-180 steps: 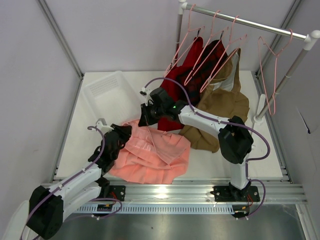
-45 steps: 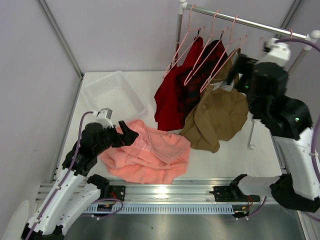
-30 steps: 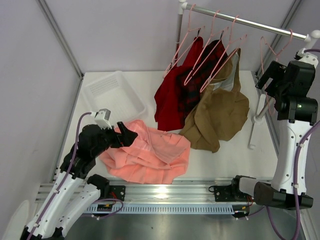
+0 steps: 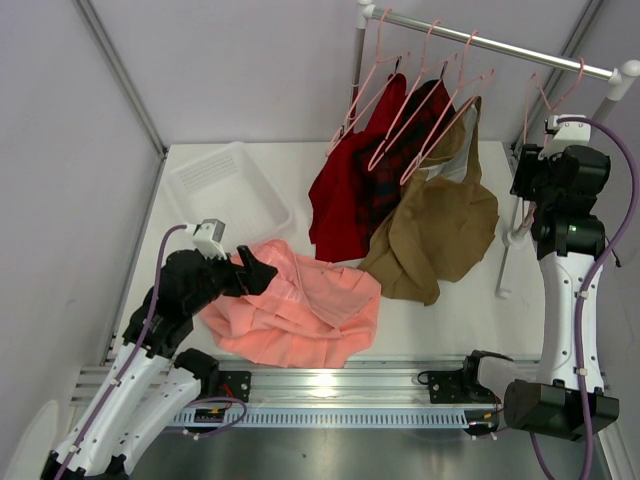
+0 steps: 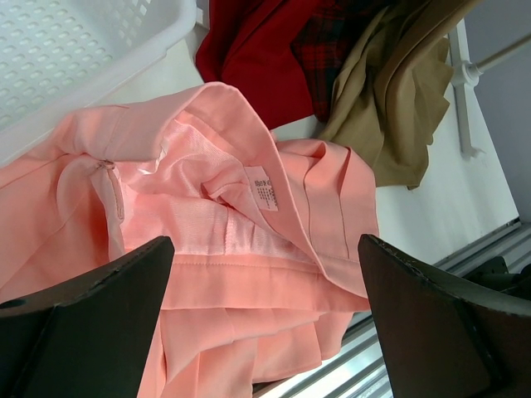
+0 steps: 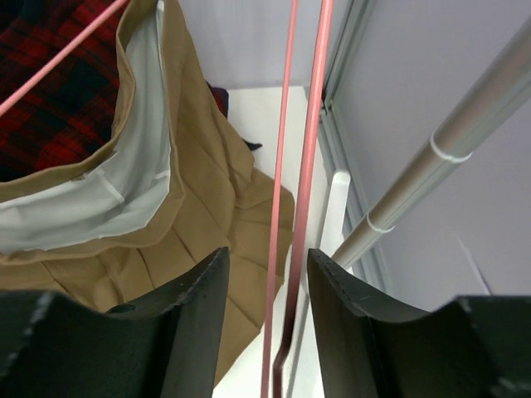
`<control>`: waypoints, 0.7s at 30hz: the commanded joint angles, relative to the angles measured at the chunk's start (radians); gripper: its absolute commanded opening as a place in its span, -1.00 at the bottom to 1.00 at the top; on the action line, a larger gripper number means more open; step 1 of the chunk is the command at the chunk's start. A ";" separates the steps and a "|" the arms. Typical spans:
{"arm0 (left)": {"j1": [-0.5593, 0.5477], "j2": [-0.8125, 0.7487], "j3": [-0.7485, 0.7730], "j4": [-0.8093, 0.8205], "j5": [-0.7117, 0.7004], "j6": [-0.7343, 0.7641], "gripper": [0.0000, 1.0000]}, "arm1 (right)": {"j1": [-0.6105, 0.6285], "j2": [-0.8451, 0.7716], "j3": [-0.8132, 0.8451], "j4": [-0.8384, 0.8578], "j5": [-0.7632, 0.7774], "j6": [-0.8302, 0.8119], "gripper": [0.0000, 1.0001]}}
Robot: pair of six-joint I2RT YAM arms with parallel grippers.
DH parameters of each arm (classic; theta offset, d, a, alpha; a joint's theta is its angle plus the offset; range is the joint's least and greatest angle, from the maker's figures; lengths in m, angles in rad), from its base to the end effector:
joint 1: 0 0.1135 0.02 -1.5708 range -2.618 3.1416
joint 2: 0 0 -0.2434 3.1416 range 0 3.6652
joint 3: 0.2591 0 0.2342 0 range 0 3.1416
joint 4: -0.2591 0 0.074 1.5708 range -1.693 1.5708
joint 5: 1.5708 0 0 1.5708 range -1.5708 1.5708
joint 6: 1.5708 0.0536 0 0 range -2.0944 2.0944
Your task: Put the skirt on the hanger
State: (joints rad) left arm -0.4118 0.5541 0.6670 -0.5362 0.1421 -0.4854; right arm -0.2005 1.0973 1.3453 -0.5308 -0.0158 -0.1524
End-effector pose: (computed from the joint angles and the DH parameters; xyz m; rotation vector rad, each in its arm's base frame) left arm 0.1317 -0.0658 0.2745 0.0189 2.0624 -0.7096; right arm 0.2317 -0.0462 0.4083 0.0337 1.8595 -0.2306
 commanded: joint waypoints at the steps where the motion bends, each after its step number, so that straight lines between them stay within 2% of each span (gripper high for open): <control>1: 0.008 -0.005 -0.001 0.048 0.014 0.019 0.98 | -0.004 -0.010 -0.005 0.080 -0.009 -0.029 -0.07; 8: 0.008 -0.008 -0.007 0.056 0.014 0.010 0.98 | -0.004 0.006 -0.012 0.086 0.000 -0.009 -0.34; 14: 0.008 -0.011 -0.007 0.050 0.013 0.018 0.99 | -0.004 0.010 -0.002 0.072 0.059 -0.010 -0.47; 21: 0.008 -0.006 -0.003 0.056 0.011 0.016 0.99 | -0.004 0.027 0.043 0.046 0.125 0.001 -0.50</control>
State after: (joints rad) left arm -0.4118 0.5514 0.6662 -0.5163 0.1421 -0.4858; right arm -0.2005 1.1160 1.3388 -0.4973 0.0559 -0.1570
